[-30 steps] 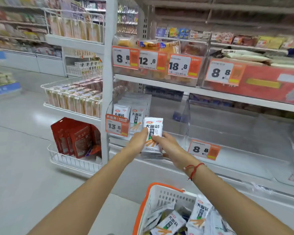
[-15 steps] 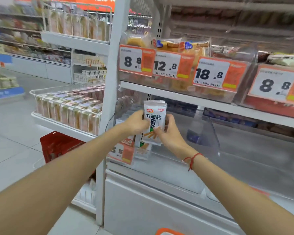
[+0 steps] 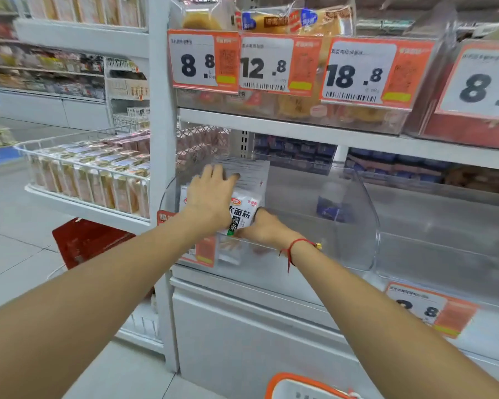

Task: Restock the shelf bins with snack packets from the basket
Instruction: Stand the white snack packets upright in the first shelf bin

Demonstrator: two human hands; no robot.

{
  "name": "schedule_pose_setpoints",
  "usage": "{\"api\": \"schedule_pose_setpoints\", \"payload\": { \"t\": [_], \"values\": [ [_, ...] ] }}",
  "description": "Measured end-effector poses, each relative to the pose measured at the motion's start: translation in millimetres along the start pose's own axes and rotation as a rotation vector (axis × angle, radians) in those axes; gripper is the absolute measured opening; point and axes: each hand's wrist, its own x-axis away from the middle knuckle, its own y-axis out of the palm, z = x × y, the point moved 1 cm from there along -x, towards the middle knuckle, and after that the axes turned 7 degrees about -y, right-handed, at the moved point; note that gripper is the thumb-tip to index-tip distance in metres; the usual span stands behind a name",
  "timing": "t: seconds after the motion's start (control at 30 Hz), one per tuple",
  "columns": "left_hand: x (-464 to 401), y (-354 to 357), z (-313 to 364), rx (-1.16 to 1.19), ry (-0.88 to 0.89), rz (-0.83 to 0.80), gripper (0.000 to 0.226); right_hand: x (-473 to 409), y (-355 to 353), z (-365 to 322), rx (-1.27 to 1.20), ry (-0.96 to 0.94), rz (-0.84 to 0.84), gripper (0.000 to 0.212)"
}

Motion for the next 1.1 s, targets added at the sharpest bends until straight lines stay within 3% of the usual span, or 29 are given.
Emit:
{"api": "schedule_pose_setpoints", "payload": {
  "t": [0.1,0.2,0.3,0.43,0.57,0.7,0.87,0.9,1.0,1.03,1.1],
  "values": [
    [-2,0,-2,-0.15,0.149,-0.059,0.091,6,-1,-6,0.026,-0.03,-0.033,0.052],
    [-5,4,-5,-0.123,0.136,-0.145,0.075,6,-4,-6,-0.075,0.026,0.042,0.05],
    [-6,4,-4,-0.076,0.117,-0.108,0.066,4,-9,-7,-0.188,0.057,0.162,0.047],
    [-7,6,-3,-0.043,0.096,-0.137,0.078,6,-5,-7,-0.11,0.006,0.043,0.072],
    [-7,7,2,-0.087,0.068,-0.101,0.068,7,-6,-8,0.021,-0.009,-0.017,0.047],
    [-9,2,8,-0.099,0.026,-0.034,0.076,8,-12,-11,0.142,-0.055,0.147,0.06],
    [-9,7,14,-0.022,-0.006,-0.07,0.079,-5,-5,-2,-0.099,0.052,0.047,0.072],
    [-9,6,15,-0.017,-0.003,-0.076,0.082,-6,-5,-1,-0.169,0.086,0.01,0.068],
    [-7,3,15,-0.012,0.002,-0.096,0.09,1,-12,-8,-0.215,0.132,-0.09,0.021],
    [-5,1,14,-0.019,0.007,-0.099,0.085,3,-14,-10,-0.203,0.136,-0.104,0.016],
    [0,-5,11,-0.036,0.011,-0.098,0.072,13,-19,-15,-0.145,0.136,-0.134,0.032]
  ]
}}
